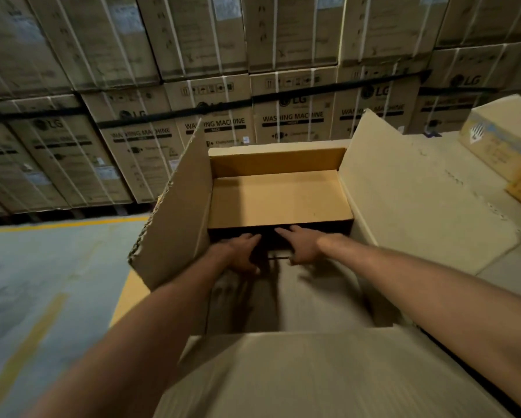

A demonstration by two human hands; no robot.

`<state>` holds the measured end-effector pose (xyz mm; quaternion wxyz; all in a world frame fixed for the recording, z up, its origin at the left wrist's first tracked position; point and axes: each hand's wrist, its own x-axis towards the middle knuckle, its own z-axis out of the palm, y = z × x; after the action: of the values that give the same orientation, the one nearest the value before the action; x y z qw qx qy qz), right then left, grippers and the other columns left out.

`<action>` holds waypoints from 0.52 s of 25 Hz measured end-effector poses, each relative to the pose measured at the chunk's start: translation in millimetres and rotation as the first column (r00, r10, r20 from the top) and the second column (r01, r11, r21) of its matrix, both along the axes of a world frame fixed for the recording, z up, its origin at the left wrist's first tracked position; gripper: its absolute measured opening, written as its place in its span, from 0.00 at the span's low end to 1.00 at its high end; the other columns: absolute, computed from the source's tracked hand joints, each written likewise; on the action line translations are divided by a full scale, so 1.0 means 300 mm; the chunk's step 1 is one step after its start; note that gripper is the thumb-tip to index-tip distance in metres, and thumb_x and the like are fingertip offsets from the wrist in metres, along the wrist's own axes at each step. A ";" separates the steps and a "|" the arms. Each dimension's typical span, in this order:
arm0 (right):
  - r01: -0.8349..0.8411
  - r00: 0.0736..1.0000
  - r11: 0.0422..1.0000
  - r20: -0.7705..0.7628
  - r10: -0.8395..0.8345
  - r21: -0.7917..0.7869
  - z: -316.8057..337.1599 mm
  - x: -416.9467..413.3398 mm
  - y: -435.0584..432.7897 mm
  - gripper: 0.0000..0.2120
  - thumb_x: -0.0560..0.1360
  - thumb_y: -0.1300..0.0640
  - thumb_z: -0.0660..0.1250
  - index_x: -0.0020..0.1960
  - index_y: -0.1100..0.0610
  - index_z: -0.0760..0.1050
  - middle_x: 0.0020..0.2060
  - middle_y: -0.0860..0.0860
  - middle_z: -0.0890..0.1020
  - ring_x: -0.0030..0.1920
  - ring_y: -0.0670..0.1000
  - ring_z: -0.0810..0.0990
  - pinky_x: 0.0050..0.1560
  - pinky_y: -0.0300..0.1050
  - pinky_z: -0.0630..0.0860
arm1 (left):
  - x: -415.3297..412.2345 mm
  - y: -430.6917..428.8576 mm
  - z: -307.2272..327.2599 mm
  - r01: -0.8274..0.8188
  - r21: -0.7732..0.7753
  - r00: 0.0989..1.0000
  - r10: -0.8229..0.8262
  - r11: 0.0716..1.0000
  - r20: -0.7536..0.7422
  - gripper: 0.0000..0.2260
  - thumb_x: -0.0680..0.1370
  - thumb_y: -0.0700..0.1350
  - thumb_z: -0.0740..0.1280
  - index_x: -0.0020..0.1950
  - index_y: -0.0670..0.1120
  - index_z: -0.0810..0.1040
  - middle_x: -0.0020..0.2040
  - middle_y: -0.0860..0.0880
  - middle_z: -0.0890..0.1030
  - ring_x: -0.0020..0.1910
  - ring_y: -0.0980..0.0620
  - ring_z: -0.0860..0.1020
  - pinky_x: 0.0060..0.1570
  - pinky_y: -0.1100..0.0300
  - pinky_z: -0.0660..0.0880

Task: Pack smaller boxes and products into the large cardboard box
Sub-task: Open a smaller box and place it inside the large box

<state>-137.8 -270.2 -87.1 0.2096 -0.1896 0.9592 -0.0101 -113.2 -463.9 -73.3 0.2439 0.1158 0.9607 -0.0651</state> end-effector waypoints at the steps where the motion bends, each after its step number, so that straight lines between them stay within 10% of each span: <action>1: -0.024 0.996 1.000 -0.085 0.023 -0.012 -0.017 -0.008 0.012 0.45 0.77 0.50 0.71 0.84 0.49 0.47 0.76 0.55 0.68 0.74 0.58 0.69 0.71 0.55 0.69 | -0.019 0.001 -0.027 0.034 -0.006 0.991 -0.034 0.999 -0.131 0.43 0.78 0.57 0.70 0.84 0.47 0.49 0.82 0.45 0.59 0.78 0.43 0.63 0.73 0.46 0.65; 7: -0.025 0.779 0.977 -0.617 -0.113 -0.210 0.029 -0.106 0.041 0.34 0.77 0.56 0.68 0.80 0.54 0.60 0.68 0.56 0.72 0.67 0.59 0.73 0.67 0.57 0.69 | -0.109 -0.008 0.027 0.064 0.124 0.593 0.062 0.990 -0.803 0.24 0.79 0.46 0.65 0.75 0.49 0.67 0.70 0.46 0.75 0.65 0.43 0.74 0.62 0.46 0.70; 13: 0.033 0.791 0.986 -0.599 -0.127 -0.166 0.163 -0.375 0.083 0.53 0.73 0.58 0.73 0.84 0.47 0.41 0.84 0.54 0.44 0.83 0.58 0.46 0.80 0.60 0.52 | -0.405 -0.078 0.136 -0.124 0.251 0.637 0.271 0.960 -0.722 0.41 0.80 0.42 0.68 0.84 0.52 0.44 0.84 0.44 0.45 0.83 0.40 0.44 0.79 0.41 0.49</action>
<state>-250.3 -245.4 -38.2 -0.1242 -0.1567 0.9794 -0.0280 -234.8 -487.4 -32.6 -0.1794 -0.0061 0.9837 0.0061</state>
